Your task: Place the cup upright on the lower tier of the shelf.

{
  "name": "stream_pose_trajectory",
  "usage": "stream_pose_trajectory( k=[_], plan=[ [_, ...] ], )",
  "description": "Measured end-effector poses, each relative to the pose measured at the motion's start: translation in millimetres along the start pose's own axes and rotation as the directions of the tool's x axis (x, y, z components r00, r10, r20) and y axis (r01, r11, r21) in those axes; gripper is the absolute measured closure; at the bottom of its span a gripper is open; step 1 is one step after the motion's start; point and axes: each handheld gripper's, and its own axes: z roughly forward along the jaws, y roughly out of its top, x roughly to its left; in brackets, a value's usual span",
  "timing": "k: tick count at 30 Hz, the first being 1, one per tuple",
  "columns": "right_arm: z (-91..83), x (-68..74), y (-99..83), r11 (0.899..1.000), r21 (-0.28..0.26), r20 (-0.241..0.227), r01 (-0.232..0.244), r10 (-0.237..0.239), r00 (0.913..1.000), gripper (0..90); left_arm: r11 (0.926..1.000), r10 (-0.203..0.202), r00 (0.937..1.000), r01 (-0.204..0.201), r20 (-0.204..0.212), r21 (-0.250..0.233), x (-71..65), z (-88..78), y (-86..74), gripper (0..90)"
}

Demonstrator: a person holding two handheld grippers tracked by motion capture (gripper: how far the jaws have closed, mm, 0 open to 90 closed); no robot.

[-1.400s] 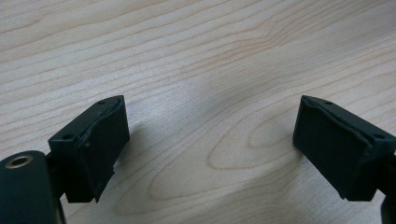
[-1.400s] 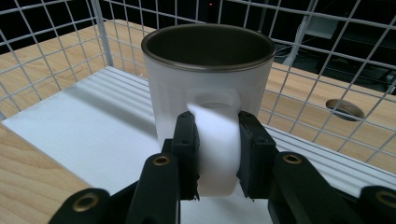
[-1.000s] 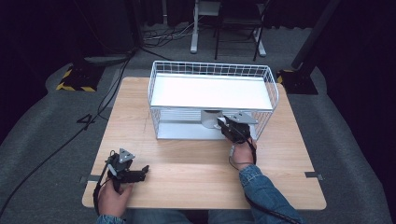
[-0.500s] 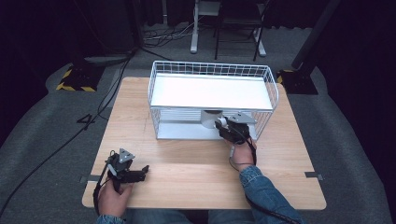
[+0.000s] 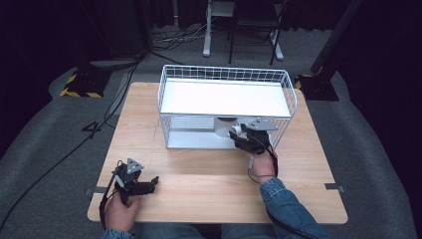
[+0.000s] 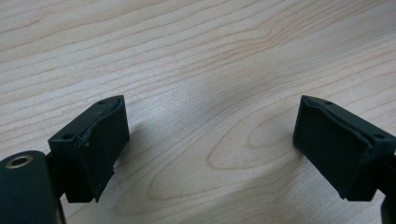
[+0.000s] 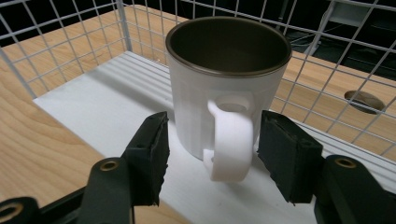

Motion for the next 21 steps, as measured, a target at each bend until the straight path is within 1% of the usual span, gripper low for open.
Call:
stream_pose_trajectory(
  k=[4,11,13,15,21],
  plan=[
    [-13.8,0.6,1.9,1.000,-0.003,-0.024,-0.005,0.005,0.9997,42.7,1.0000,0.001,1.0000,-0.001,0.000,0.001,0.1,-0.1,0.0,11.0],
    [-43.2,0.0,3.4,1.000,-0.012,-0.069,0.008,-0.009,0.9976,41.0,1.0000,0.001,1.0000,-0.001,0.000,0.001,0.0,-0.1,0.0,11.0],
    [-51.5,-1.9,2.9,1.000,-0.011,-0.082,0.001,-0.002,0.9966,39.7,1.0000,0.002,1.0000,-0.002,0.000,0.001,0.0,-0.1,0.0,11.1],
    [-60.5,-4.1,1.6,1.000,-0.005,-0.091,-0.016,0.015,0.9957,37.8,1.0000,0.001,1.0000,-0.001,0.001,0.002,-0.1,-0.2,-0.1,11.0],
    [-82.2,-11.7,-5.2,0.999,0.002,-0.095,-0.032,0.032,0.9950,35.4,1.0000,0.000,1.0000,0.000,0.002,0.002,-0.3,-0.3,-0.4,11.1]
  ],
)
